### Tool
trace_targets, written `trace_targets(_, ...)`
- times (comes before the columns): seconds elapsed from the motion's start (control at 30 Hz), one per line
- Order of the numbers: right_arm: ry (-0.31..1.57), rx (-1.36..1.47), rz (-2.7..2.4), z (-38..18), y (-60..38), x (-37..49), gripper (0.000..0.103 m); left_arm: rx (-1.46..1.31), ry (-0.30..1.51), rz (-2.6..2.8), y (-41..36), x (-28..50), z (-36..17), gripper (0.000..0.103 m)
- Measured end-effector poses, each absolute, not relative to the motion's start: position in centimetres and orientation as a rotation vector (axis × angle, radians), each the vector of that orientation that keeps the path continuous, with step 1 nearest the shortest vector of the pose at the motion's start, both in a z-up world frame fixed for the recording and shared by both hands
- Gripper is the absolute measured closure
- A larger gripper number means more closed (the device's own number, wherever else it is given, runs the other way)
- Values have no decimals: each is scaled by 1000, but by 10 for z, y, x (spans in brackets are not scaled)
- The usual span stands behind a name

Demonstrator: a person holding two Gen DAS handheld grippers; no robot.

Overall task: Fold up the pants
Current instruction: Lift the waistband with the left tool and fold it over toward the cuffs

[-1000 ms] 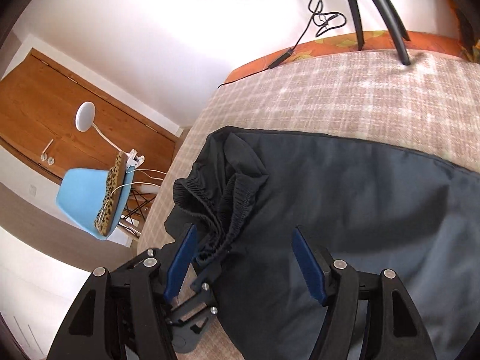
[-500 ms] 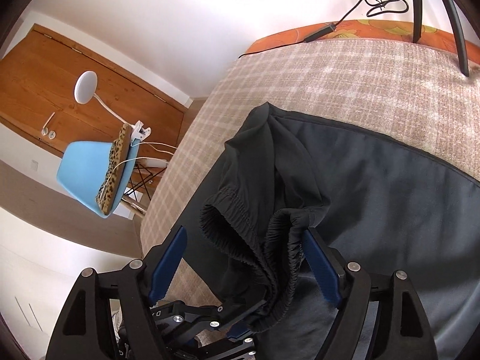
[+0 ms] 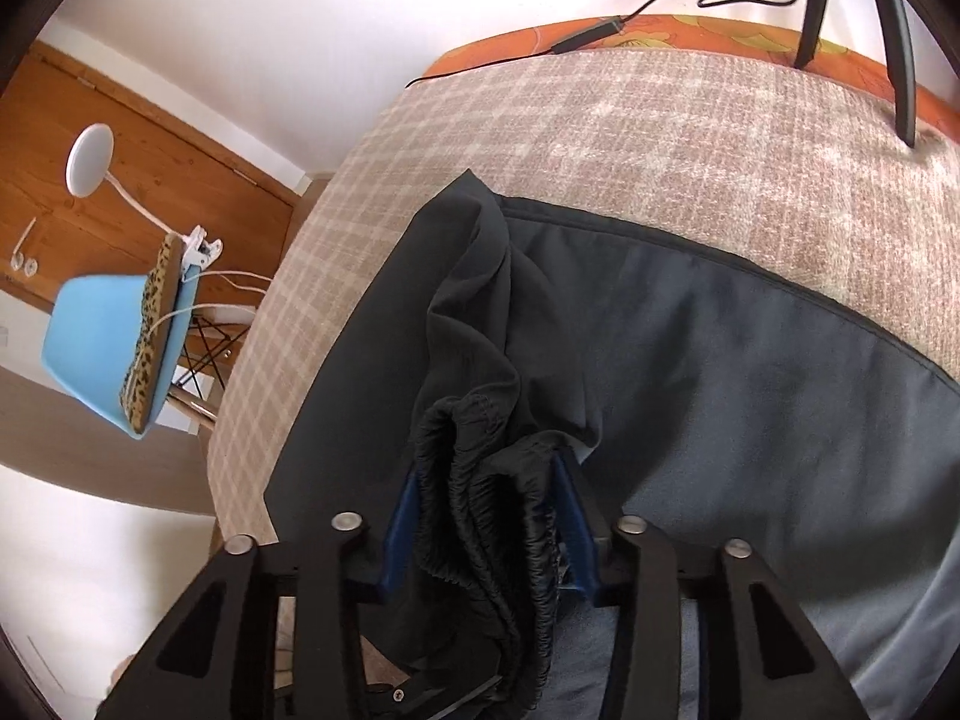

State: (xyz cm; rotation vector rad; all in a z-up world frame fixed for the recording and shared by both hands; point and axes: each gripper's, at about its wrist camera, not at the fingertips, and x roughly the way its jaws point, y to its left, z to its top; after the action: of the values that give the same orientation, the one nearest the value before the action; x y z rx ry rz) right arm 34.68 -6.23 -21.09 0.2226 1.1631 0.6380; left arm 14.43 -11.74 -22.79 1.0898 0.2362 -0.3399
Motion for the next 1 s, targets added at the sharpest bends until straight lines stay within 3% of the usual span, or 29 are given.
trace_targets(0.3, 1068, 473, 629, -211, -133, 328, 73, 965, 213, -390, -124, 132, -205, 89)
trace_targets(0.37, 1067, 493, 617, -215, -142, 326, 77, 983, 206, -390, -127, 131, -208, 86)
trace_targets(0.6, 1054, 522, 625, -212, -154, 324, 78, 934, 216, -379, -131, 126, -204, 80)
trace_targets(0.7, 1057, 540, 615, -216, -158, 325, 70, 931, 225, -364, -132, 129, -213, 73)
trace_targets(0.77, 1069, 540, 587, -219, -162, 323, 49, 931, 253, -387, -133, 135, -213, 81)
trace_targets(0.83, 1070, 543, 579, -221, -163, 320, 35, 933, 270, -391, -117, 138, -212, 84)
trace_targets(1.0, 1099, 556, 598, -227, -157, 316, 28, 905, 266, -390, -115, 140, -209, 86)
